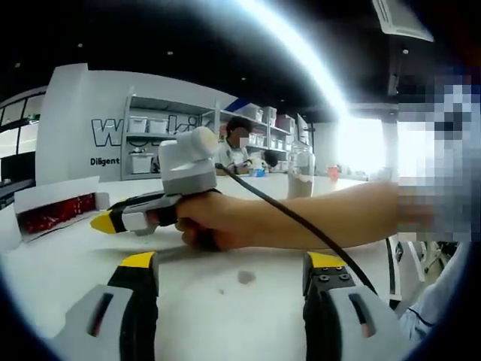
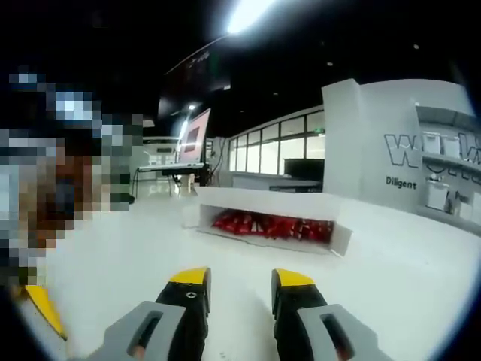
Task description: Tear open the coffee pouch, take out the coffee, and pour the coffee from the pouch into the cup
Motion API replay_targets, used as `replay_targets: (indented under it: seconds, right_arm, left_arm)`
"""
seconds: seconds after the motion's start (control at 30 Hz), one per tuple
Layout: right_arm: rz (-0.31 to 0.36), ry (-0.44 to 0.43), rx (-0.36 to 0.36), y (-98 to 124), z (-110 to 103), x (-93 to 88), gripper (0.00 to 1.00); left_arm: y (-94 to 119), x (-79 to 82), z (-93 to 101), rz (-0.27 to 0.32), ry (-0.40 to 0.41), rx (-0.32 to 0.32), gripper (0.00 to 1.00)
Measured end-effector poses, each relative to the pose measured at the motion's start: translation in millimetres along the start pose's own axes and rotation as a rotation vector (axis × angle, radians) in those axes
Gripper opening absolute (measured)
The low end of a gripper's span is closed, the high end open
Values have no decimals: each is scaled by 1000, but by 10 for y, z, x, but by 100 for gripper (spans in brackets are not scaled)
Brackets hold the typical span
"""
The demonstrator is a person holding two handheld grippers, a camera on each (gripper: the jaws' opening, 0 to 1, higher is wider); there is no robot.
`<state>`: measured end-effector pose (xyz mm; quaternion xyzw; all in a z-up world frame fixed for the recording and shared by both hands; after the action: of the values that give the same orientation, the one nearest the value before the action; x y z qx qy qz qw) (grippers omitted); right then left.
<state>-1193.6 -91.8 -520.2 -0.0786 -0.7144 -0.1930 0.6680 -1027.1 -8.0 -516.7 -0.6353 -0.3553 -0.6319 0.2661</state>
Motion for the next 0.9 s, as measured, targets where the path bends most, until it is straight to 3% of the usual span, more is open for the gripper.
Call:
replay_targets:
  seconds: [0.9]
  right_arm:
    - [10, 1, 28, -148, -3, 19, 34]
  left_arm:
    - [26, 4, 18, 6, 7, 13, 79]
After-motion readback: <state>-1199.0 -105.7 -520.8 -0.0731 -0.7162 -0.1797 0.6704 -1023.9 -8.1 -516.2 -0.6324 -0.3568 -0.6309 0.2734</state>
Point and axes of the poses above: the point that each gripper's makers call its tool centre point, and the gripper's own axes: y roughly backward along the fingers, z roughly to its right, x roughly out of its top, the point moved 2 cm from there along y, roughly backward along the fingers, and after that the axes turned 5 degrees about -y, right-handed, at the moved point
